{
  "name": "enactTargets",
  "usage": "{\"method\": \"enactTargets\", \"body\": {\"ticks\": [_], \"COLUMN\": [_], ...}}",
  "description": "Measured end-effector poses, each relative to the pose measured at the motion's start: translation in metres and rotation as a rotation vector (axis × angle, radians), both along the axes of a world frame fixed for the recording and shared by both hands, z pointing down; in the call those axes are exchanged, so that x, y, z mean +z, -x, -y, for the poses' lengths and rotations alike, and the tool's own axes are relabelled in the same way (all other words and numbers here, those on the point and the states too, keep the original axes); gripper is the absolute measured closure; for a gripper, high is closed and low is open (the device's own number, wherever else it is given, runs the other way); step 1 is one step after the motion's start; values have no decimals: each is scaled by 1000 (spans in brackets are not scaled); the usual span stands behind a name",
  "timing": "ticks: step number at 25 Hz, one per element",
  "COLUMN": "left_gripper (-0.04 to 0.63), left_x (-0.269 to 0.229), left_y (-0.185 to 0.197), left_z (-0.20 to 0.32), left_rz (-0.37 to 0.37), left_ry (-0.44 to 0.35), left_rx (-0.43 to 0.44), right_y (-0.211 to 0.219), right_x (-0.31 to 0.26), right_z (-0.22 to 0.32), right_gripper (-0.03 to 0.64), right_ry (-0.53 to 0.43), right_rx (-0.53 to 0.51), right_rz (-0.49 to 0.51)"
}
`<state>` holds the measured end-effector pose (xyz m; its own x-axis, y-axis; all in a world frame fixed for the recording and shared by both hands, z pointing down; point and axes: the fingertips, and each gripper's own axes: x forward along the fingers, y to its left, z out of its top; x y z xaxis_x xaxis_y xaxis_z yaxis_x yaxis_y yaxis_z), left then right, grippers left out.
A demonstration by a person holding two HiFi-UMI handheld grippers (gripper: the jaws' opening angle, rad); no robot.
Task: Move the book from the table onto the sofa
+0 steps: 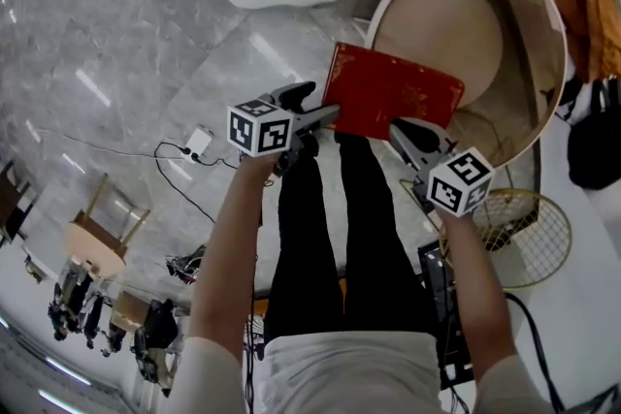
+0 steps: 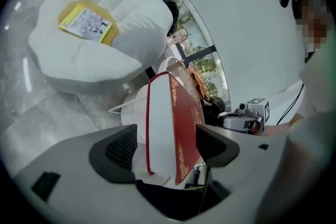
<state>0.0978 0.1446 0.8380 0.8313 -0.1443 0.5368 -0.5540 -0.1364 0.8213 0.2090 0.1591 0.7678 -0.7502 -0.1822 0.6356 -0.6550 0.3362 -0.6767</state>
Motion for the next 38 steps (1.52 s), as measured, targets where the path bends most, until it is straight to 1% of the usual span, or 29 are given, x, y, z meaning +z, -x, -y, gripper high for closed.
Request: {"method": "enactTargets", "body": {"ticks": [4, 7, 12, 15, 16, 17, 19, 20, 28, 33, 38], "left_gripper": [201, 169, 160, 164, 180, 212, 329, 331, 357, 362, 360], "left_x": [14, 23, 27, 31, 31, 28, 20, 16, -9, -41, -69], "left_y": [-9, -18, -36, -46, -49, -51, -54, -54, -49, -48, -48], "left_z": [-1, -5, -15, -20, -22, -23, -23, -23, -20, -14, -6], "left_rz": [-115, -178, -273, -304, -323, -354, -415, -426, -401, -416, -409], "left_ry": [67, 102, 140, 158, 167, 180, 203, 205, 172, 167, 123], "left_rx": [-31, -12, 68, 92, 93, 88, 67, 56, -7, -63, -137], "right_y": [3, 7, 12, 13, 12, 12, 11, 11, 6, 3, 2], "right_x": [7, 13, 20, 24, 25, 26, 27, 26, 6, -16, -46], "right_z": [2, 4, 4, 4, 4, 3, 3, 4, 20, 32, 41], "right_gripper": [573, 572, 572, 572, 573, 573, 574, 572, 572, 574, 574], "right_ry": [9, 9, 19, 23, 24, 25, 26, 26, 2, -30, -60], "right_rx": [-17, -35, -45, -47, -46, -44, -40, -40, -48, -56, -66], "right_rz": [4, 10, 19, 21, 22, 23, 25, 25, 30, 37, 43]}}
